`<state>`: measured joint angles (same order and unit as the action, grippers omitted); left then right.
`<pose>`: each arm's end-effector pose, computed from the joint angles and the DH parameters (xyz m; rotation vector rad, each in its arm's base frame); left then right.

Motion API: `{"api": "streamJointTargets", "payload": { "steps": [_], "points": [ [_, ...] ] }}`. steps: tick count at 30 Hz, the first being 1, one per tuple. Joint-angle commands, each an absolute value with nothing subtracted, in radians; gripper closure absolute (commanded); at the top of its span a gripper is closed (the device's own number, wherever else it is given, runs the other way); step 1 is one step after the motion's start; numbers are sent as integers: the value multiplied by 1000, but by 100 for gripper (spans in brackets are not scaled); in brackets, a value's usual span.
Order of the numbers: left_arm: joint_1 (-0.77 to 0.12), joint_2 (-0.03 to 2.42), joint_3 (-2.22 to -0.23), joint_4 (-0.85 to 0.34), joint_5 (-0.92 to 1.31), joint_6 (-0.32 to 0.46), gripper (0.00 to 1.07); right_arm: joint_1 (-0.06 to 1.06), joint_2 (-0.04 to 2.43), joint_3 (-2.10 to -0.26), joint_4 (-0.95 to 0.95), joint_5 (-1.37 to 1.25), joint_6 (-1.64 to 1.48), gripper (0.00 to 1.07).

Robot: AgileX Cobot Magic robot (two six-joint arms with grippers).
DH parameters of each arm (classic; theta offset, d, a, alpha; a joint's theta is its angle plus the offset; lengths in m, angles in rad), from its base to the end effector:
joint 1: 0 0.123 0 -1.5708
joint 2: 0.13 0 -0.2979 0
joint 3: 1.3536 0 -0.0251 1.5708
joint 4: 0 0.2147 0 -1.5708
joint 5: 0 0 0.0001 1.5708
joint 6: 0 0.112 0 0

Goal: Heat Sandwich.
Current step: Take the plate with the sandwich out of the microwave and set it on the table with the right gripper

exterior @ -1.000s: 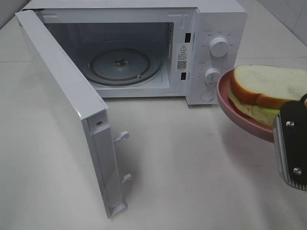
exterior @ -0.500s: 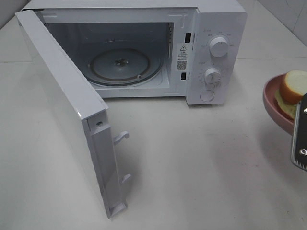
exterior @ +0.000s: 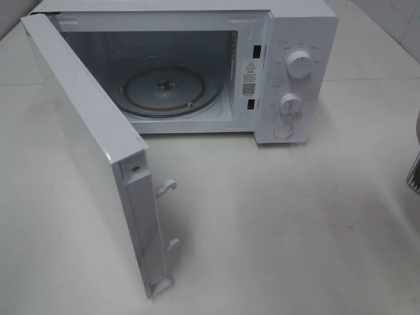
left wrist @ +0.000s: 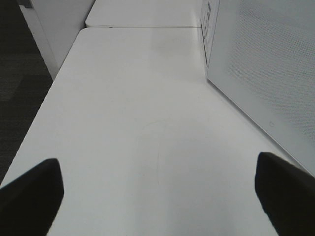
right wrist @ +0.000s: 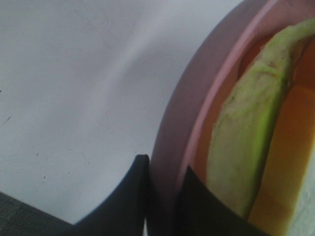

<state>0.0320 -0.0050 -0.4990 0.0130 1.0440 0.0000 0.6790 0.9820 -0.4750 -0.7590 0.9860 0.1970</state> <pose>-0.0307 0.0003 0.2516 -0.0329 2.0234 0.0358 0.1206 0.0147 0.2384 -1.0976 2.3849 -0.7285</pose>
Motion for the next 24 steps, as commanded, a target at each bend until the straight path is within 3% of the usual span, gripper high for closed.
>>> {"api": "streamJointTargets", "payload": {
  "steps": [1, 18, 24],
  "points": [
    [34, -30, -496, 14, 1035, 0, 7, 677, 1012, -485, -809, 1002, 255, 106],
    [34, -30, -496, 14, 1035, 0, 7, 677, 1352, -668, -835, 1069, 711, 105],
    [34, -30, -496, 14, 1035, 0, 7, 674, 1429, -722, -830, 1100, 743, 104]
  ]
}}
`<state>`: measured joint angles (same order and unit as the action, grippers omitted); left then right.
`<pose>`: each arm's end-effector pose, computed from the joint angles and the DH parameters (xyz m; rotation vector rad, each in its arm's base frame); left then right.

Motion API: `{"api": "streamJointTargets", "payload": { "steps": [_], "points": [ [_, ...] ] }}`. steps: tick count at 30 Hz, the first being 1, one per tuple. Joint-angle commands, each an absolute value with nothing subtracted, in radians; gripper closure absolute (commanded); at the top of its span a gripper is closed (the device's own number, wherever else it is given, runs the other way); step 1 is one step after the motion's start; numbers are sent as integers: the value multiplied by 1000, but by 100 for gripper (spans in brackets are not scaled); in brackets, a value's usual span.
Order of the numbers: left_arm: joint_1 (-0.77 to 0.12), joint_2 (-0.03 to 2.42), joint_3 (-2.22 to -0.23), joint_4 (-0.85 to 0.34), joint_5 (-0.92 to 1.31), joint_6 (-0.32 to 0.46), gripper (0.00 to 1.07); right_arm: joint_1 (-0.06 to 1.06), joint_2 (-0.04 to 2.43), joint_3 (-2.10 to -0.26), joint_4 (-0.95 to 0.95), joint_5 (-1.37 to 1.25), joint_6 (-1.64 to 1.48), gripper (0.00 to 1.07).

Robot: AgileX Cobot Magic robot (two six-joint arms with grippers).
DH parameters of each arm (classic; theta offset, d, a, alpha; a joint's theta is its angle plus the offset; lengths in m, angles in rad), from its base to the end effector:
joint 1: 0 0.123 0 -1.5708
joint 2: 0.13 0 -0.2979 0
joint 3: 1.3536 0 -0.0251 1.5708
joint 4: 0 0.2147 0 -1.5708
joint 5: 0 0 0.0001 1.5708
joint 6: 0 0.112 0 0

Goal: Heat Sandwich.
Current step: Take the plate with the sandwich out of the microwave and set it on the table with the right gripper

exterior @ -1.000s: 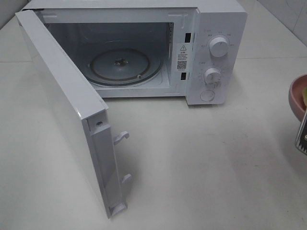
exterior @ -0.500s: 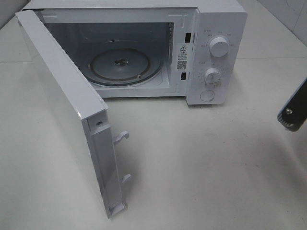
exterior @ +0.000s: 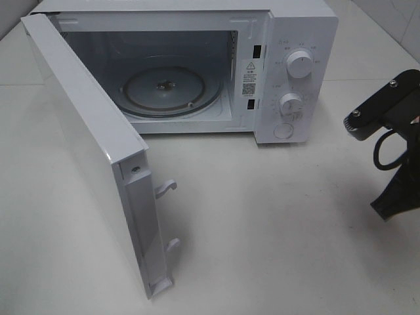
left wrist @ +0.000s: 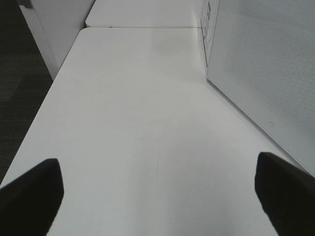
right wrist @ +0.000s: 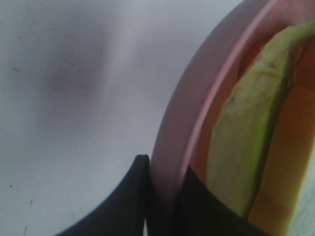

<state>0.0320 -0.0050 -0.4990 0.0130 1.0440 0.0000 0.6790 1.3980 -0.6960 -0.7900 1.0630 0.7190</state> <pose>-0.0307 0.0003 0.2516 -0.0329 2.0234 0.0358 0.1851 0.0600 0.2296 -0.5290 2.6272 -0.7980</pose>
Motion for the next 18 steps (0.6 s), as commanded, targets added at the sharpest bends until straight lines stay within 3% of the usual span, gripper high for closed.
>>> {"api": "streamJointTargets", "payload": {
  "steps": [1, 9, 18],
  "points": [
    [34, -30, -496, 14, 1035, 0, 7, 674, 1443, -730, -828, 1100, 743, 104],
    [34, -30, -496, 14, 1035, 0, 7, 673, 1511, -770, -827, 1097, 791, 104],
    [34, -30, -496, 14, 1035, 0, 7, 576, 1602, -770, -843, 1049, 798, 103]
  ]
}}
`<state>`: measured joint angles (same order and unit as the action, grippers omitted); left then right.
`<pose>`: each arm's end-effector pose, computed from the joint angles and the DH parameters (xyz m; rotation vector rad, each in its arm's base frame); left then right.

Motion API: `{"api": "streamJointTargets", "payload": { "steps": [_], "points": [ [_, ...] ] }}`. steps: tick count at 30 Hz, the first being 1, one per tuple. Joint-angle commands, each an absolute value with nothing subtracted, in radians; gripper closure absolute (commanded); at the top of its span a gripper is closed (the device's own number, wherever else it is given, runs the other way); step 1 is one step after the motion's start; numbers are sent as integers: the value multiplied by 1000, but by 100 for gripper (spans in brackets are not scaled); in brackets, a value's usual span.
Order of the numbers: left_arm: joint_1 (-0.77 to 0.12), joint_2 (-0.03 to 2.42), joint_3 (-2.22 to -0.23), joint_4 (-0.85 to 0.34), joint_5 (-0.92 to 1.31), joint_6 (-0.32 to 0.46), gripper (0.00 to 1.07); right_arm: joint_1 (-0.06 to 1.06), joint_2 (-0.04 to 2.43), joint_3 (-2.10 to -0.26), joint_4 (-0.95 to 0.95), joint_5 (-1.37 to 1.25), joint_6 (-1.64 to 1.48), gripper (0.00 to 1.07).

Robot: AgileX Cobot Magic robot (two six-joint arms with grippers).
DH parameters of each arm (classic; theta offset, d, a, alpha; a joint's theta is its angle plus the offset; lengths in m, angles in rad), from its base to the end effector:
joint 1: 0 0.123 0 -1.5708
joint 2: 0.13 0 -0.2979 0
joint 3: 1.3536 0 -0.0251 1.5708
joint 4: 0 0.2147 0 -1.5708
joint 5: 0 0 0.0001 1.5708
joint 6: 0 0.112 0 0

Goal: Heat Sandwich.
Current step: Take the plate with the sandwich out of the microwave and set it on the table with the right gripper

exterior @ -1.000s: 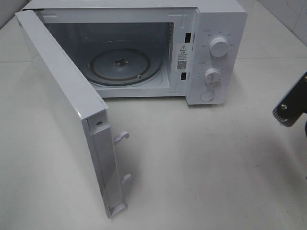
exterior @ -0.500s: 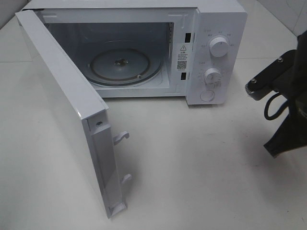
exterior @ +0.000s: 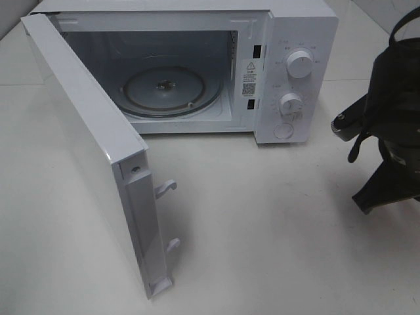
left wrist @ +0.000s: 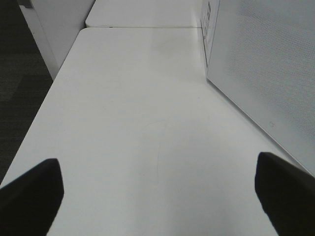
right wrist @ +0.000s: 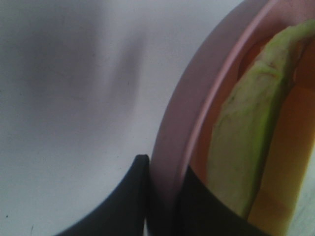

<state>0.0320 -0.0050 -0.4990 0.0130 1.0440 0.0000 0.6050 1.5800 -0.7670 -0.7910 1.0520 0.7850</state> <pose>-0.0307 0.0003 0.2516 -0.0329 2.0234 0.0358 0.2159 0.0652 0.2063 -0.4108 2.7190 -0.8774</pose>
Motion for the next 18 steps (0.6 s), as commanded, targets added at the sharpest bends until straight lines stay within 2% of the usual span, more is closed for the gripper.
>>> {"api": "streamJointTargets", "payload": {
  "steps": [1, 18],
  "points": [
    [34, -30, -496, 14, 1035, 0, 7, 568, 1609, -770, -847, 1039, 802, 103],
    [34, -30, -496, 14, 1035, 0, 7, 445, 1732, -768, -947, 908, 940, 102]
  ]
}}
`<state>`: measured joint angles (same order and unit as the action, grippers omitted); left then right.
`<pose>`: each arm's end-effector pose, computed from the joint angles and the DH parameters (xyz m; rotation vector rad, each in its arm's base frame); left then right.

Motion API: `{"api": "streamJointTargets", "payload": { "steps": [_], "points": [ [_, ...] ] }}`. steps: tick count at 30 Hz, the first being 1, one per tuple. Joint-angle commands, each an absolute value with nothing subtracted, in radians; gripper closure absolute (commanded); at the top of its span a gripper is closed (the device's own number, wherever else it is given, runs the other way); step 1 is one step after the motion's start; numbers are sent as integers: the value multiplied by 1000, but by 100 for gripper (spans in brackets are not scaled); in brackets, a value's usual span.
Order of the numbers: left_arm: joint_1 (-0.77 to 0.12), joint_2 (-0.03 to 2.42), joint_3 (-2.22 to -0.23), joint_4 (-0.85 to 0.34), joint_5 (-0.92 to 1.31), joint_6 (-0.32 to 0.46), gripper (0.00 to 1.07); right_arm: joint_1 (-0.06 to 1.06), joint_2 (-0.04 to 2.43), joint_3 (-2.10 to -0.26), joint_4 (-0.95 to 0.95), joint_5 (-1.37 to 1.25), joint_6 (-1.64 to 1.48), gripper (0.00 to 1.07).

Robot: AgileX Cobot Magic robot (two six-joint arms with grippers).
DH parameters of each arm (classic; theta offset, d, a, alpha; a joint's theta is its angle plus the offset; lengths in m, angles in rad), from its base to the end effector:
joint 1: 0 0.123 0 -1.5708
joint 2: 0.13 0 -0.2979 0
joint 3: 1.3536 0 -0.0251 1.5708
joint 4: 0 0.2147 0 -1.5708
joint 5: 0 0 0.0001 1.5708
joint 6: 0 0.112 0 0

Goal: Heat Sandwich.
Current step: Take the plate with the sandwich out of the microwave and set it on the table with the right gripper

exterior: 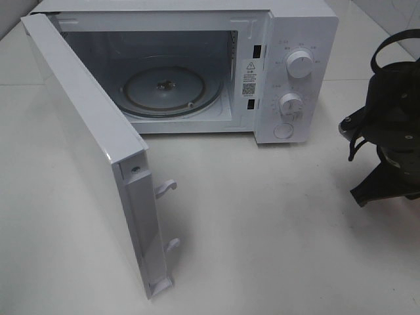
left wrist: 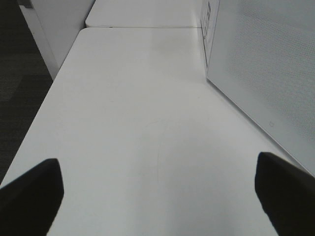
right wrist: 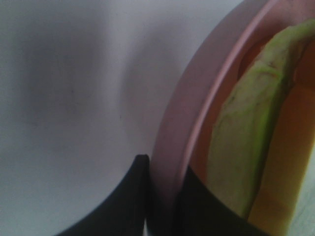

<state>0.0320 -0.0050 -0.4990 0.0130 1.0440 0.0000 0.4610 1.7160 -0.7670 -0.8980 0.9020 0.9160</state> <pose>-0.0307 0.0003 0.2516 -0.0329 2.0234 0.0358 0.2485 0.0467 0.1747 -0.2633 2.7324 -0.8617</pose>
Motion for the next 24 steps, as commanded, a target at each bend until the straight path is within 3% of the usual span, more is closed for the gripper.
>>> {"api": "streamJointTargets", "payload": {
  "steps": [1, 24],
  "points": [
    [34, -30, -496, 14, 1035, 0, 7, 439, 1738, -768, -952, 901, 947, 102],
    [34, -30, -496, 14, 1035, 0, 7, 406, 1917, -750, -1070, 778, 1128, 100]
  ]
}}
